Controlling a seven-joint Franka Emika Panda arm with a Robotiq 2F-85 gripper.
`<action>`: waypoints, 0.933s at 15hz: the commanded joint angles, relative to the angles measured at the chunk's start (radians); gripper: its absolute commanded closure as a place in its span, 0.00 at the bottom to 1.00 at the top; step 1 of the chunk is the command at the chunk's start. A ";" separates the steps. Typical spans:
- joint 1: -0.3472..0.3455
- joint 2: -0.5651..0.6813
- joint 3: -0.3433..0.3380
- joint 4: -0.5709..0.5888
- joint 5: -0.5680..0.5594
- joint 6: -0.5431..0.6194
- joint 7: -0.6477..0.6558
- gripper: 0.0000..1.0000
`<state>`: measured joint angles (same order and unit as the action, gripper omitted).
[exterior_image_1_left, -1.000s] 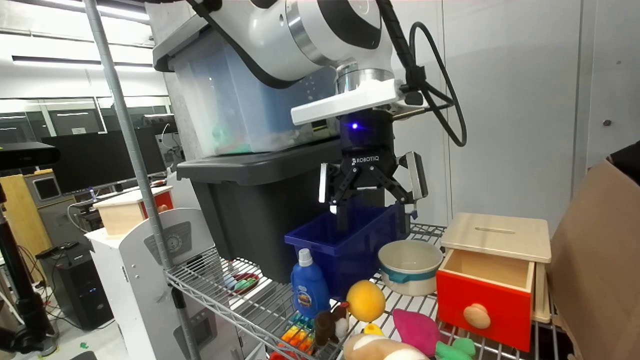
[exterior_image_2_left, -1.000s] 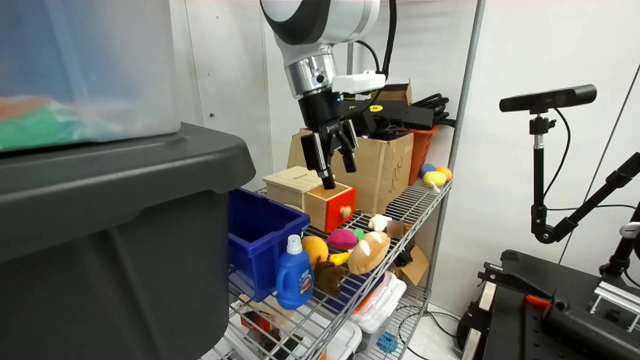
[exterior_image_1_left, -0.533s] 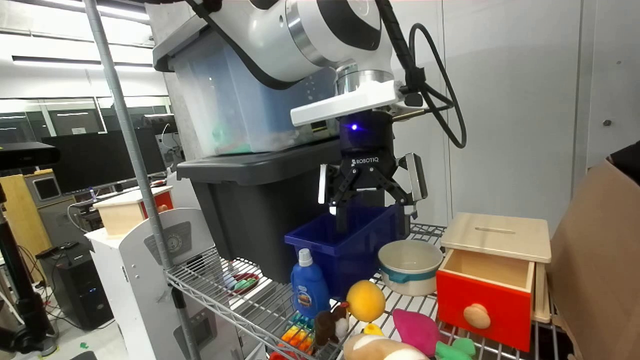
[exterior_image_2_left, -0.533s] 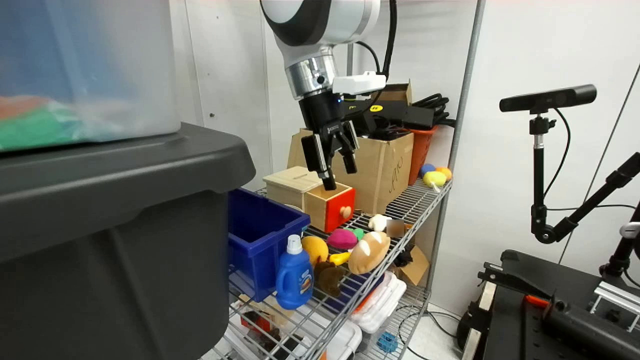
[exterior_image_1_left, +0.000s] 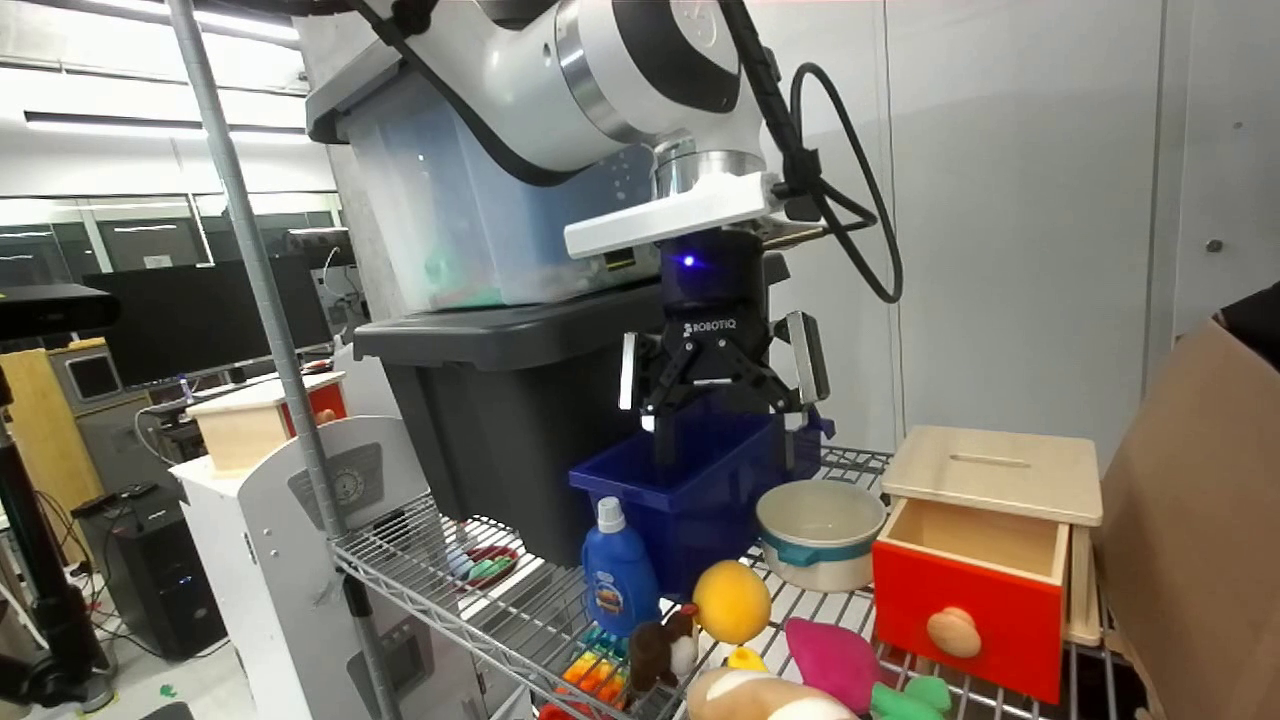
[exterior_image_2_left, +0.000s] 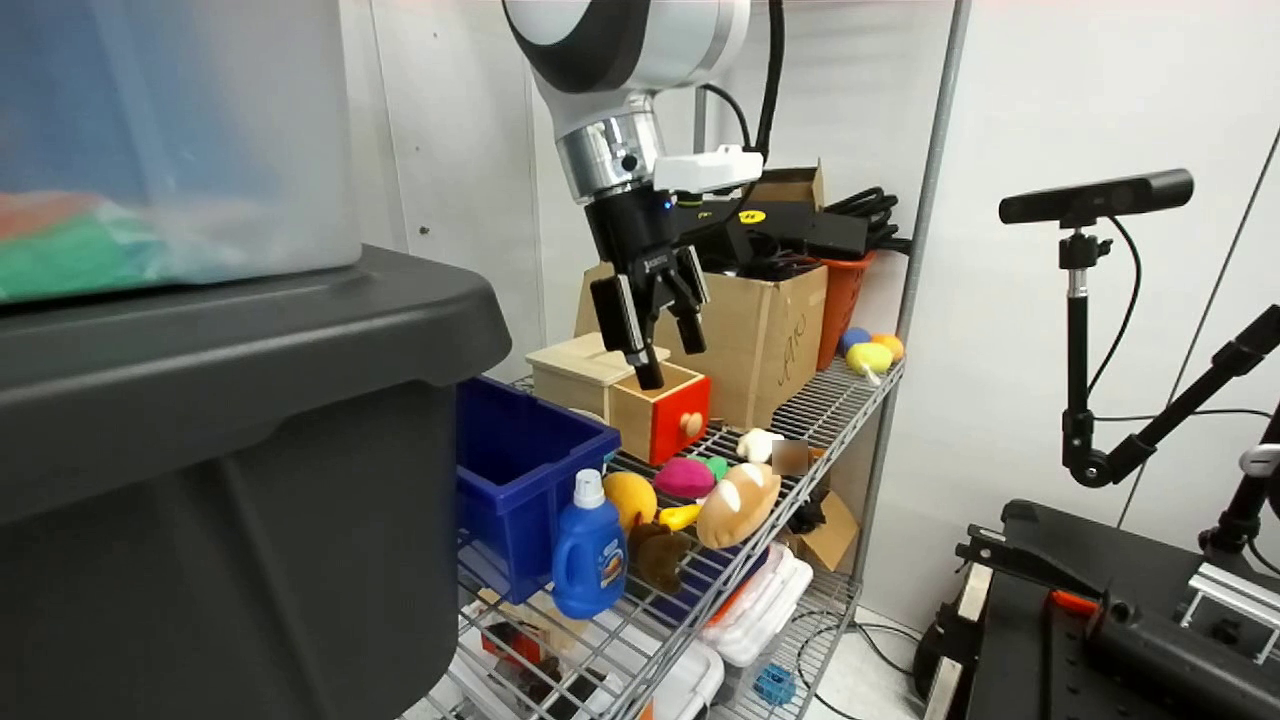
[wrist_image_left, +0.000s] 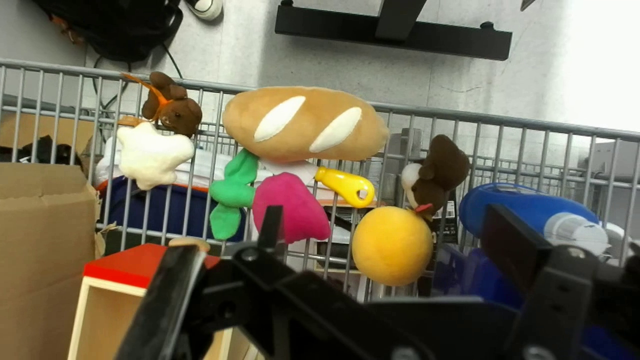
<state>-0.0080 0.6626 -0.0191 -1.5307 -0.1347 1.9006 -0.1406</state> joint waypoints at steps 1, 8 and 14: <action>0.003 0.006 0.005 0.005 0.000 -0.008 0.011 0.00; 0.005 0.053 0.005 0.090 -0.004 -0.050 -0.002 0.00; 0.011 0.070 0.005 0.116 -0.005 -0.055 0.002 0.00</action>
<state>-0.0007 0.7115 -0.0189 -1.4642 -0.1345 1.8928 -0.1396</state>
